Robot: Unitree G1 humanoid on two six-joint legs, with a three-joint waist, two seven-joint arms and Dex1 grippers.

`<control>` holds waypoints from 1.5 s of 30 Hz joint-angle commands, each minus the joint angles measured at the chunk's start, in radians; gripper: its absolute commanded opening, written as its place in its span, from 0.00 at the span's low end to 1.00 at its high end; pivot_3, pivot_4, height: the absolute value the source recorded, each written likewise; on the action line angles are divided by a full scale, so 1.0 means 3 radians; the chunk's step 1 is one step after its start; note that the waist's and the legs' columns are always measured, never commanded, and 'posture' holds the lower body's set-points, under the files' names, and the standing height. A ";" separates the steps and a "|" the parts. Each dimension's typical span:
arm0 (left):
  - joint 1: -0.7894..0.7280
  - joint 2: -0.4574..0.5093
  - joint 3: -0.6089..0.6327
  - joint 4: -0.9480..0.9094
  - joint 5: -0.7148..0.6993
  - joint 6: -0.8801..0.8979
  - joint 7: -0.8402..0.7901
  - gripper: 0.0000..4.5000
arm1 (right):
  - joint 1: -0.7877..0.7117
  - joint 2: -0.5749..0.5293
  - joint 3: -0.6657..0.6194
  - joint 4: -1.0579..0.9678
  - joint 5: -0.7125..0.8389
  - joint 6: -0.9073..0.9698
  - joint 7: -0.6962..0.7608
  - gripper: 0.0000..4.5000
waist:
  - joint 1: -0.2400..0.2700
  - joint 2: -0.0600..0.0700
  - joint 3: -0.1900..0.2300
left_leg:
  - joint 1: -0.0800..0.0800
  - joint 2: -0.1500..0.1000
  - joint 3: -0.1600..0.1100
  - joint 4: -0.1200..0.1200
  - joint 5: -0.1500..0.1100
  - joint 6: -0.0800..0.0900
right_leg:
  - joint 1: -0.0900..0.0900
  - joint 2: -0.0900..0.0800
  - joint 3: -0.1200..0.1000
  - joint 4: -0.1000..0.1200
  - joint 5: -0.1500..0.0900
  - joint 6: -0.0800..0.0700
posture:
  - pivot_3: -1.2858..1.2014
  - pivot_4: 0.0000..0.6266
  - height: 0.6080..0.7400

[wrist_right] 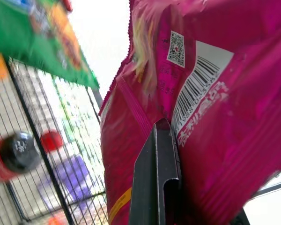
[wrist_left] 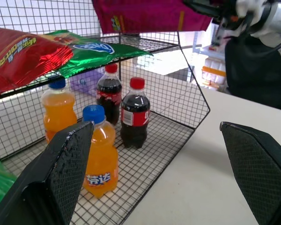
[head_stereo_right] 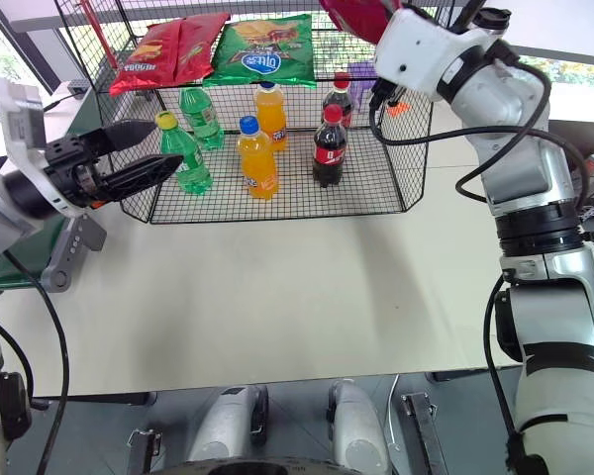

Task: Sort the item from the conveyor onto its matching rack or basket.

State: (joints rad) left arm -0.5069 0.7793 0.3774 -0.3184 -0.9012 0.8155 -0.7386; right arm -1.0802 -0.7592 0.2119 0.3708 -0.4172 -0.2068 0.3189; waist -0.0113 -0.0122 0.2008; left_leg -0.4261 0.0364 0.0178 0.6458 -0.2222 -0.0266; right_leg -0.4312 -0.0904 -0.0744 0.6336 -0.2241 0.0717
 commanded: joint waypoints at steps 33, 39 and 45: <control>0.0162 -0.0212 0.0031 -0.0121 0.0008 -0.0358 0.0226 1.00 | -0.0731 0.0523 0.0284 0.1164 -0.0876 0.0281 -0.0437 0.00 | 0.0000 -0.0001 0.0000 | 0.0000 -0.0002 0.0012 0.0001 0.0000 0.0000 | -0.0003 0.0004 0.0026 -0.0006 0.0010 0.0009 | 0.52 0.24 1.00; 0.0223 -0.0216 0.0018 -0.0146 0.0011 -0.0394 0.0261 1.00 | -0.0760 0.0547 0.0281 0.1170 -0.0756 0.0337 -0.0353 0.38 | -0.0015 -0.0001 0.0000 | 0.0001 -0.0002 0.0012 0.0000 0.0000 0.0001 | -0.0004 0.0006 0.0028 -0.0005 0.0010 0.0009 | 0.52 0.24 1.00; 0.0246 -0.0220 -0.0005 -0.0143 0.0018 -0.0411 0.0274 1.00 | -0.0724 0.0579 0.0114 0.1009 -0.0355 0.0365 0.0035 0.93 | -0.0015 -0.0001 -0.0001 | 0.0002 -0.0002 0.0012 0.0000 0.0000 0.0001 | -0.0004 0.0006 0.0028 -0.0005 0.0010 0.0009 | 0.52 0.24 1.00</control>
State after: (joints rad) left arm -0.4334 0.7134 0.3672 -0.3311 -0.8970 0.7140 -0.6607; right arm -1.2683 -0.5926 0.2793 0.7141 -0.5763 -0.1009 0.2869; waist -0.0159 -0.0124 0.2007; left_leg -0.4254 0.0359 0.0215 0.6458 -0.2222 -0.0263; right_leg -0.4322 -0.0885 -0.0658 0.6322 -0.2211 0.0744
